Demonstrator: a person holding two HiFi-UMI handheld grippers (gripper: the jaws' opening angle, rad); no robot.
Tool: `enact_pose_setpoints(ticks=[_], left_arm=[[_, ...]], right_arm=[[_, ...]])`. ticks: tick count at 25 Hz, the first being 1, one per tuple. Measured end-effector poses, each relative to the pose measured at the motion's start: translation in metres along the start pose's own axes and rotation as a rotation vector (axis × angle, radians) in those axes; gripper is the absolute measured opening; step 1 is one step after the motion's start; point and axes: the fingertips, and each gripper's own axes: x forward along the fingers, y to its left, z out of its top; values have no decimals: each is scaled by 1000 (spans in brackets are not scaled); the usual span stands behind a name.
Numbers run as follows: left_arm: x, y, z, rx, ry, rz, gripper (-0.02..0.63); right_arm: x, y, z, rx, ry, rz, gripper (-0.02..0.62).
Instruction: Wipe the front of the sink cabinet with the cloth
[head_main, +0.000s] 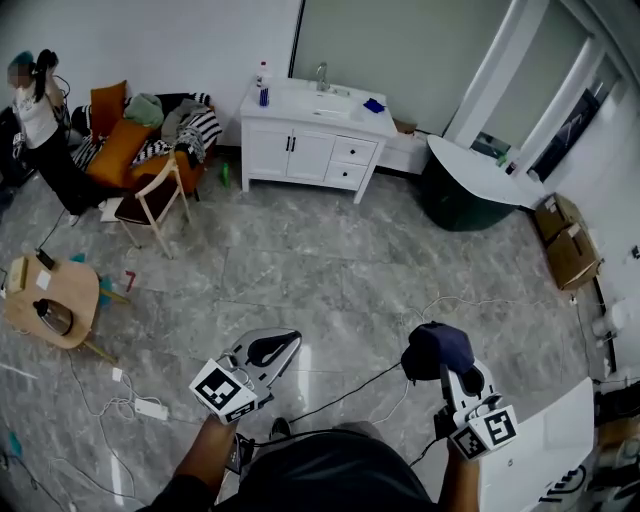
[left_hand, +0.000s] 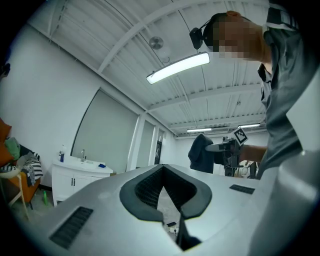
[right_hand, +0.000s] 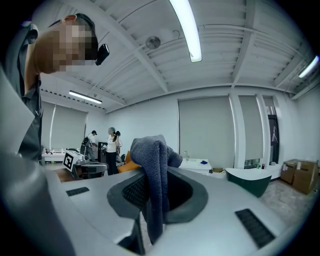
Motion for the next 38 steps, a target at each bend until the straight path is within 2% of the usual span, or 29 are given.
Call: enact_pose_setpoints(ticks=[6, 11, 15, 20, 25, 32, 35, 38], left_arm=[[9, 7, -13, -21, 33, 41, 3], [34, 23, -11, 2, 78, 85, 4], [74, 34, -8, 4, 93, 125, 3], [134, 36, -4, 45, 102, 168, 3], [170, 40, -5, 85, 127, 239, 3], [181, 50, -7, 96, 147, 313, 3], [183, 72, -13, 88, 142, 326, 3], [192, 100, -19, 74, 119, 304, 4]], right_arm=[[17, -35, -12, -22, 44, -4, 57], [55, -70, -17, 44, 18, 46, 57], [80, -109, -13, 77, -29, 92, 57], [88, -176, -33, 36, 17, 97, 57], [103, -219, -35, 38, -6, 149, 57], [129, -248, -47, 51, 5, 185, 57], [144, -252, -54, 57, 8, 176, 57], [160, -250, -57, 46, 15, 154, 57]])
